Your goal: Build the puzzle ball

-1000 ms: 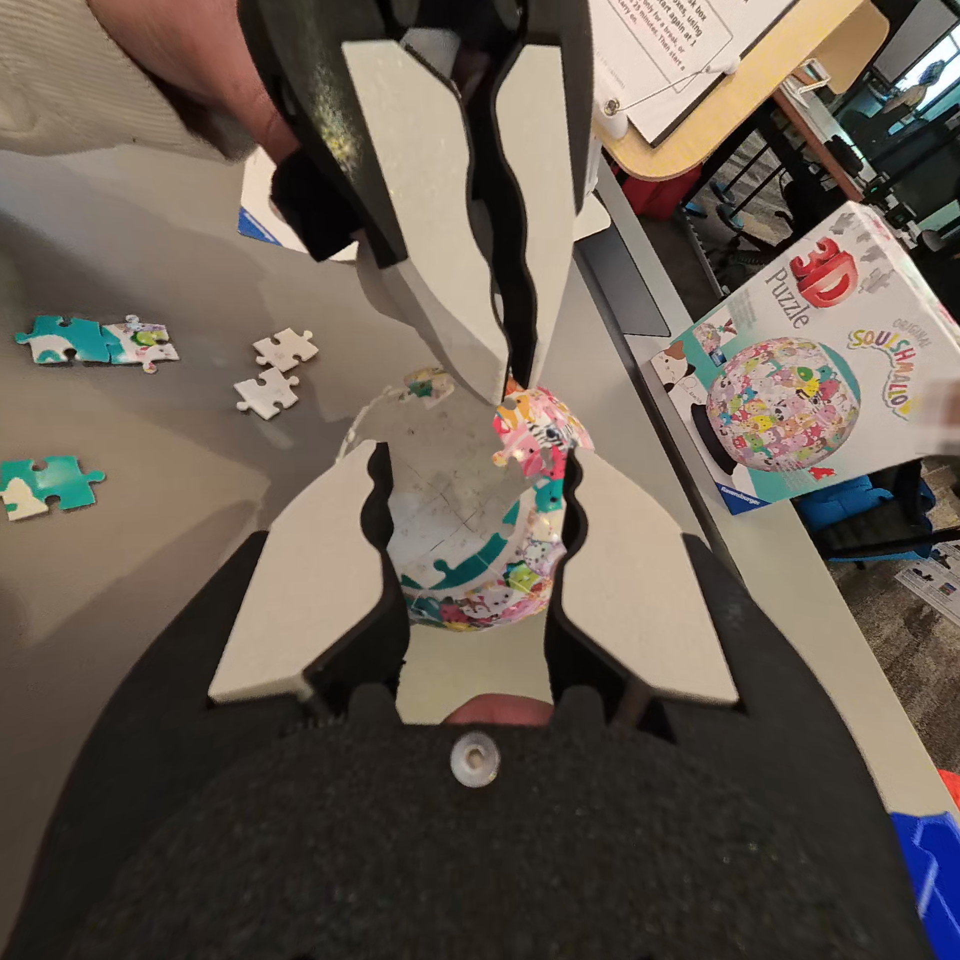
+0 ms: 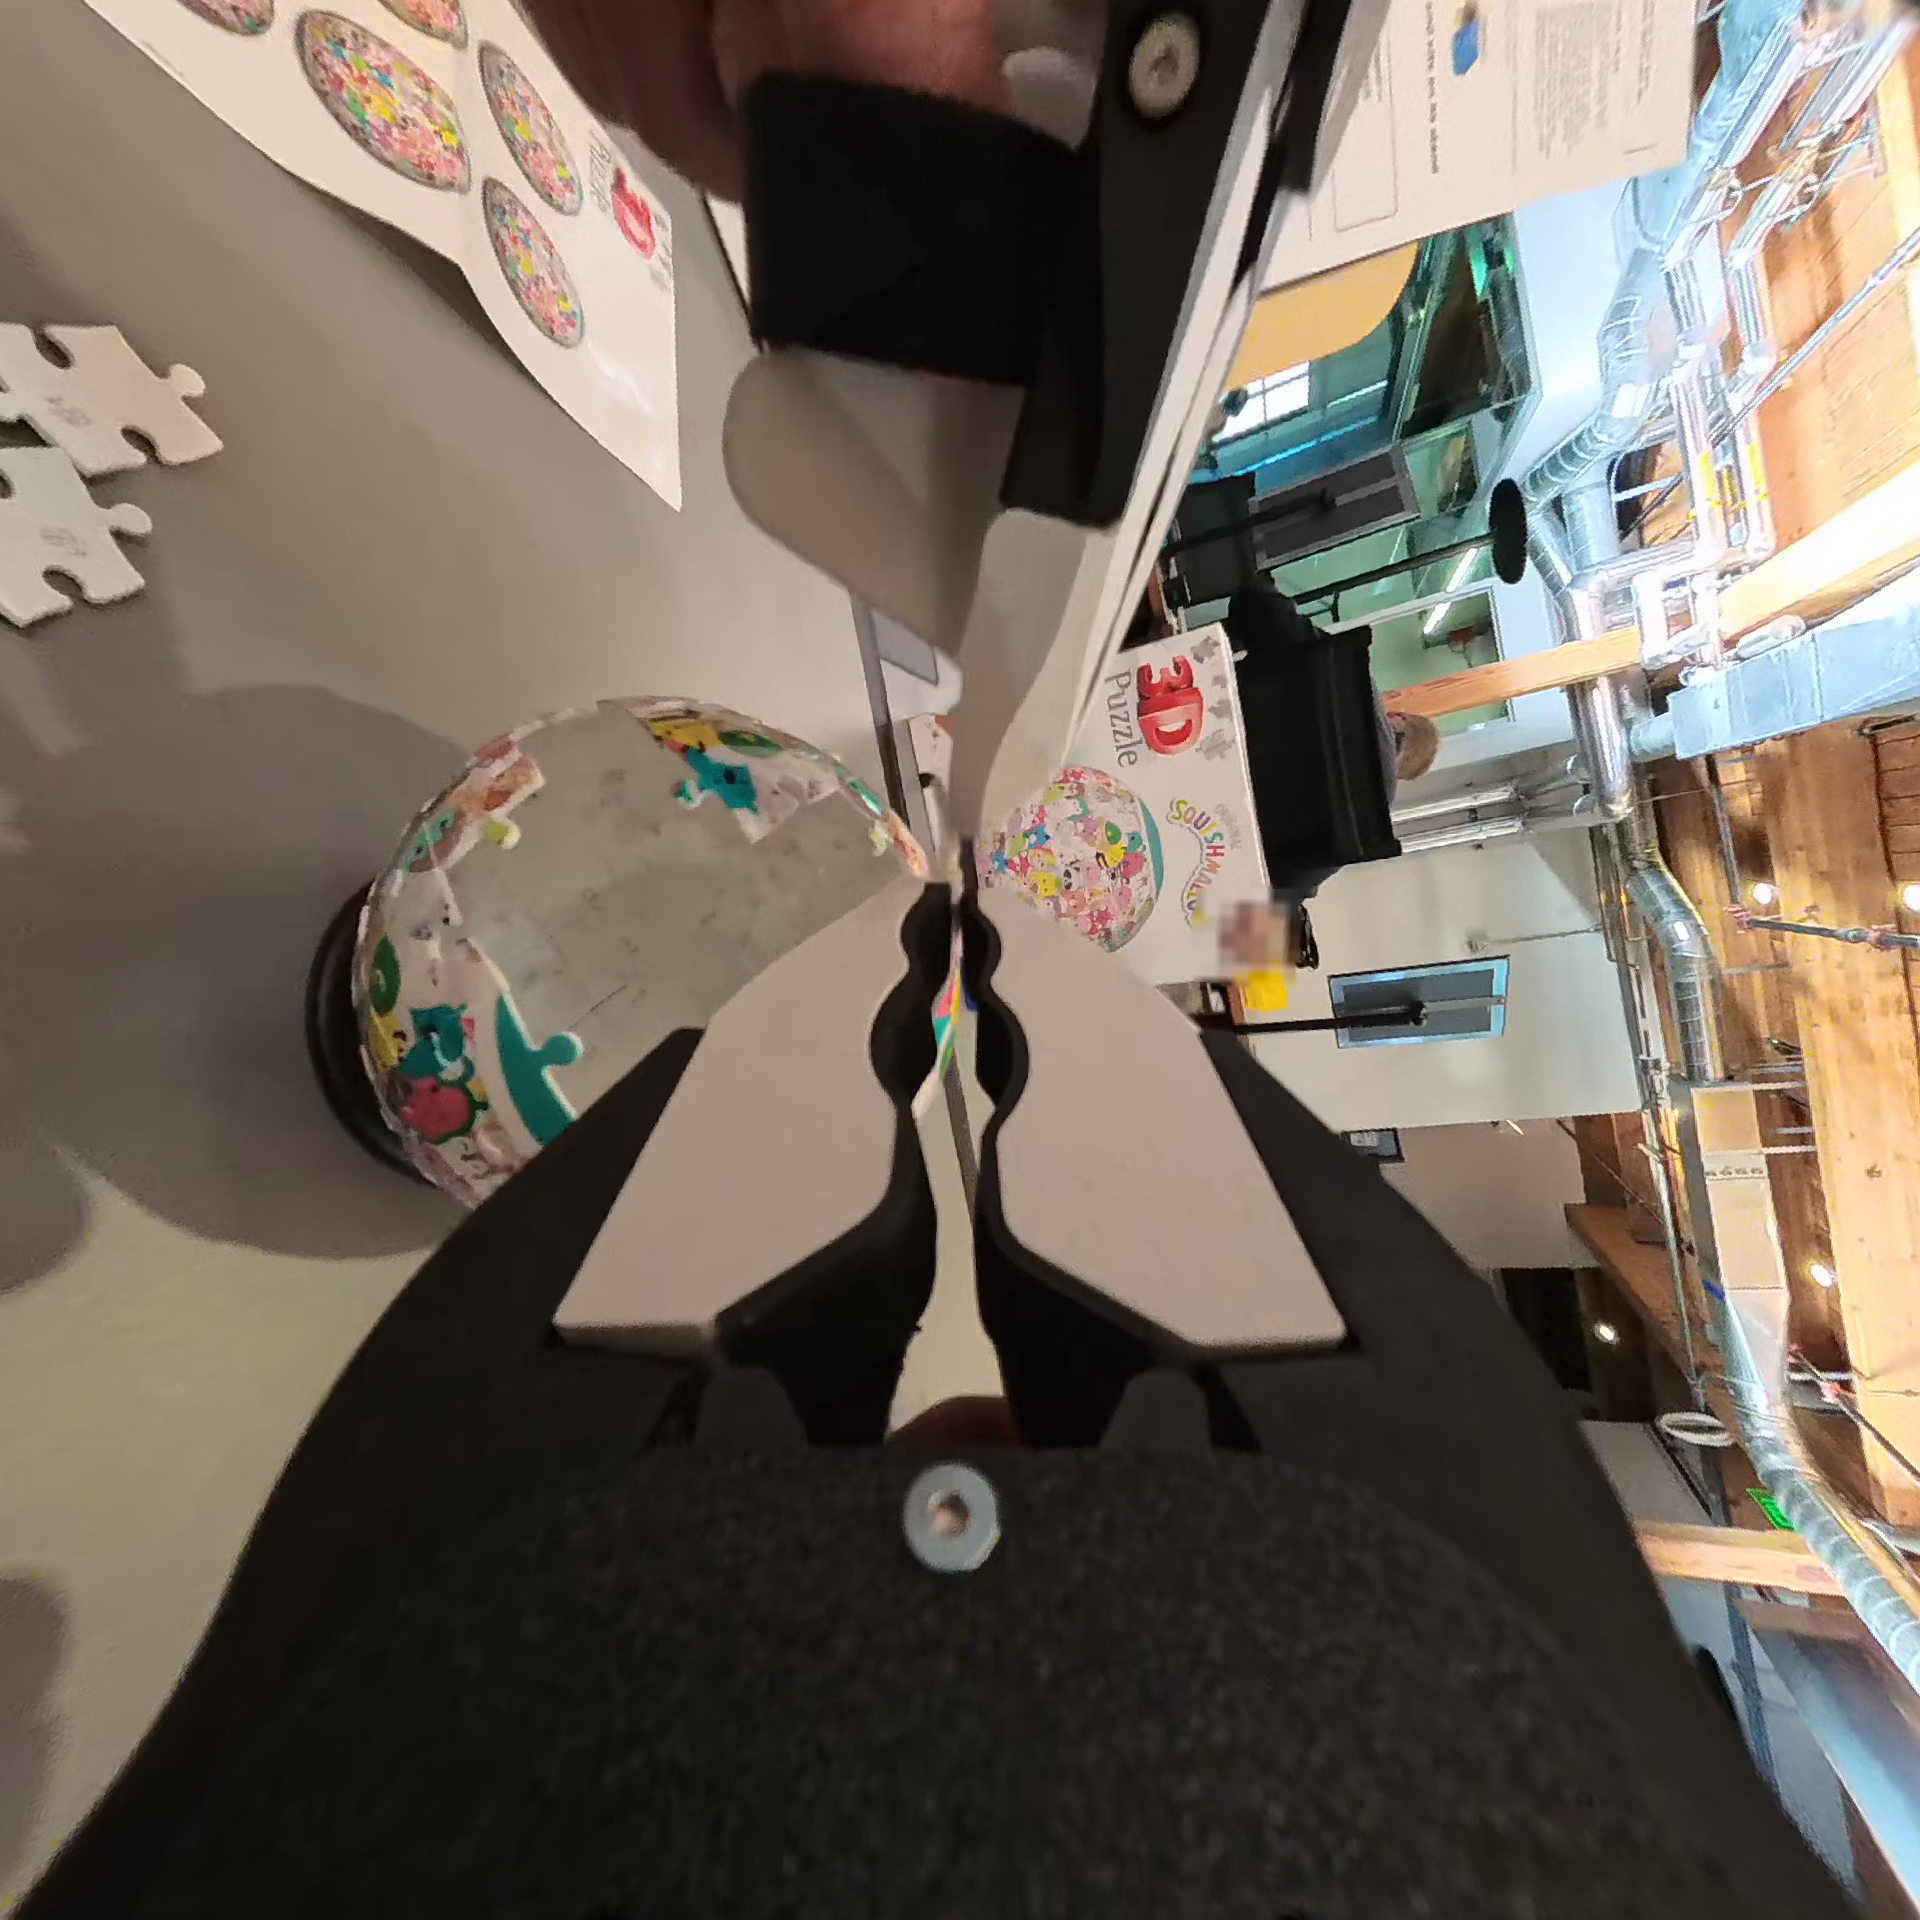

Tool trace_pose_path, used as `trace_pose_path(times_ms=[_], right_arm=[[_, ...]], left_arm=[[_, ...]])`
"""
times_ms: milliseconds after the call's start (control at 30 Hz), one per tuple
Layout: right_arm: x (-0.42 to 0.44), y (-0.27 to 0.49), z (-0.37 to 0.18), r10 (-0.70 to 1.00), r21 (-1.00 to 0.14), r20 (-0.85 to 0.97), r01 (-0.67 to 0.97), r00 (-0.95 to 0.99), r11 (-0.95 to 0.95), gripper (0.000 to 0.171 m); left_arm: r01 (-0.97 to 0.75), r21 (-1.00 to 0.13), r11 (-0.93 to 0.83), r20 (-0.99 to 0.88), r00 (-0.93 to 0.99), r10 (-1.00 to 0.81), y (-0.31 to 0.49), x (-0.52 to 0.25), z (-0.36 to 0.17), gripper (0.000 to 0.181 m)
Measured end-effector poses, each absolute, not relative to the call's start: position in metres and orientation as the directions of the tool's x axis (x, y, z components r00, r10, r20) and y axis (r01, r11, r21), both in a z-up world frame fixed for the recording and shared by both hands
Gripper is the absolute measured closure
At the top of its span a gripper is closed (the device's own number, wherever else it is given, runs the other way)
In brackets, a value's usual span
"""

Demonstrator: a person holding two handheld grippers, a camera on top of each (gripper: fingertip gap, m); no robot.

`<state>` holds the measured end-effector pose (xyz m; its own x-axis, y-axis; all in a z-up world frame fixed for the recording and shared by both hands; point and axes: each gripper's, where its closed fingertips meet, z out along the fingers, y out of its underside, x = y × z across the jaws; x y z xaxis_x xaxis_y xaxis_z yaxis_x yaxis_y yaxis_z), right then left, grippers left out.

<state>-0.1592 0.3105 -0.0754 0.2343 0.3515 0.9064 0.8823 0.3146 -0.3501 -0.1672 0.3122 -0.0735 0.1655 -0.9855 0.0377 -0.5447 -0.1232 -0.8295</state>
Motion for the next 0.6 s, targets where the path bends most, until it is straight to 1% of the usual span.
trace_pose_path(times_ms=[33, 100, 167, 267, 367, 600], right_arm=[[-0.156, 0.312, -0.074, 0.326, -0.328, 0.918, 0.895, 0.226, 0.303, 0.169], [-0.152, 0.314, -0.071, 0.264, -0.252, 0.949, 0.918, 0.172, 0.306, 0.169], [-0.151, 0.312, -0.068, 0.202, -0.164, 0.974, 0.934, 0.102, 0.318, 0.17], [-0.154, 0.312, -0.08, 0.189, -0.07, 0.982, 0.944, 0.008, 0.323, 0.17], [-0.158, 0.312, -0.078, 0.131, -0.019, 0.991, 0.939, -0.027, 0.342, 0.17], [-0.154, 0.315, -0.082, 0.098, 0.007, 0.994, 0.94, -0.043, 0.341, 0.17]], left_arm=[[-0.525, -0.842, -0.126, 0.038, 0.176, -0.984, 0.315, -0.17, -0.07, 0.174], [-0.492, -0.858, -0.149, 0.056, 0.199, -0.979, 0.32, -0.176, -0.065, 0.181], [-0.484, -0.858, -0.168, 0.065, 0.222, -0.973, 0.327, -0.182, -0.065, 0.181], [-0.504, -0.849, -0.155, 0.032, 0.244, -0.969, 0.332, -0.185, -0.068, 0.181], [-0.512, -0.847, -0.141, 0.021, 0.233, -0.972, 0.331, -0.181, -0.07, 0.181], [-0.524, -0.839, -0.147, 0.01, 0.255, -0.967, 0.339, -0.183, -0.075, 0.181]])
